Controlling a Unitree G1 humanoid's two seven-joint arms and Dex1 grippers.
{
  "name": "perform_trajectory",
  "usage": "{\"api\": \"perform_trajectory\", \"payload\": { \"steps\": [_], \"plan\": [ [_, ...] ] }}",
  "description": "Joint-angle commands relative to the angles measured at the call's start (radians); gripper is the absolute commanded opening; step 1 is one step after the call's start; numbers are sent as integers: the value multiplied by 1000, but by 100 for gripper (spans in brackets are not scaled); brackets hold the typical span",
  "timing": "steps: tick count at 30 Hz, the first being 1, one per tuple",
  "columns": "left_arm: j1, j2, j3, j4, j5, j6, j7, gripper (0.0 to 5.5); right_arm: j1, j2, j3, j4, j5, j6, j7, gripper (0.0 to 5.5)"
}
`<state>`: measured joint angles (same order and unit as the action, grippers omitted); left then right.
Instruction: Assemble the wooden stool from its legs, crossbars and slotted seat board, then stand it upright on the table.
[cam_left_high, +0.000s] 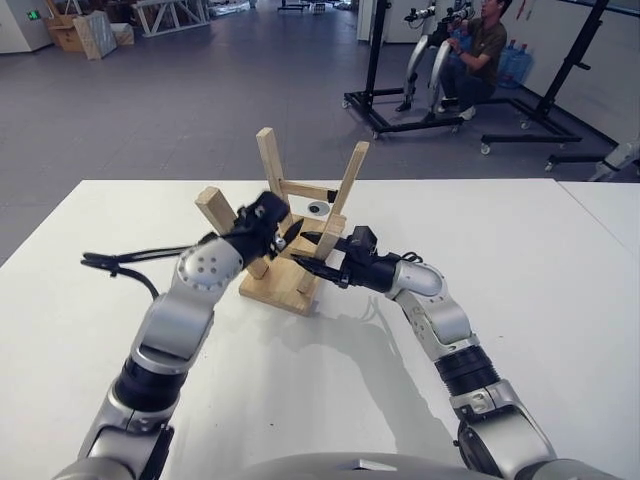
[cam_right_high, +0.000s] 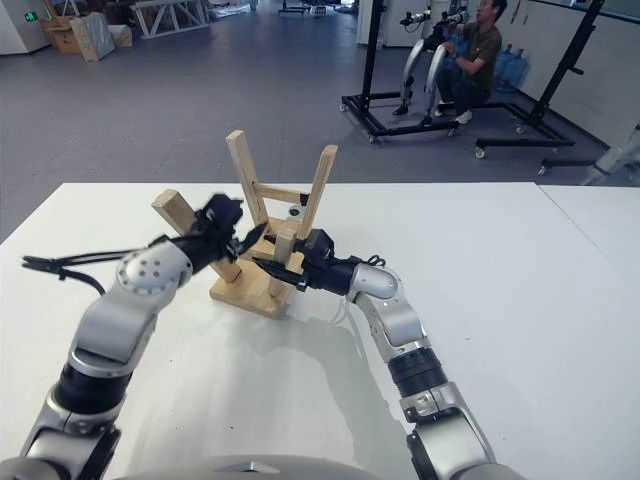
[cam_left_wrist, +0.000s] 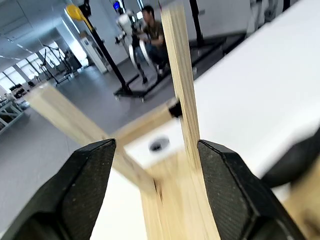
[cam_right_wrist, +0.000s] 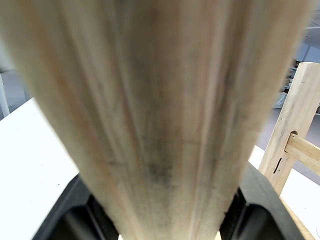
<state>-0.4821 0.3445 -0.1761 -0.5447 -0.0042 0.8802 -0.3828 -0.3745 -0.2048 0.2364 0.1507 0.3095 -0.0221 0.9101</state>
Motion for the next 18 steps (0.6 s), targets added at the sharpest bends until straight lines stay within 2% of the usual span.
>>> {"api": "perform_trajectory", "payload": {
  "steps": [1,4,5,8,11,14,18],
  "plan": [
    [-256,-30,183,-30,-100,127,4,299,16,-22,13,35,-38,50,-7,206],
    [-427,17,346,11,-164,216,9,299,19,-30,9,34,-36,55,-5,206],
    [-435,79,375,38,-157,211,0,299,19,-34,7,32,-33,60,-3,206],
    [-306,235,439,110,-122,144,-29,299,17,-47,4,20,-18,83,13,206],
    [-126,299,508,185,-94,42,-32,299,10,-62,2,12,-4,110,36,206],
    [-9,266,519,232,-95,-37,-12,299,8,-71,2,7,6,129,50,206],
    [123,168,430,235,-98,-117,19,299,7,-88,11,-4,14,158,76,206]
  ]
}}
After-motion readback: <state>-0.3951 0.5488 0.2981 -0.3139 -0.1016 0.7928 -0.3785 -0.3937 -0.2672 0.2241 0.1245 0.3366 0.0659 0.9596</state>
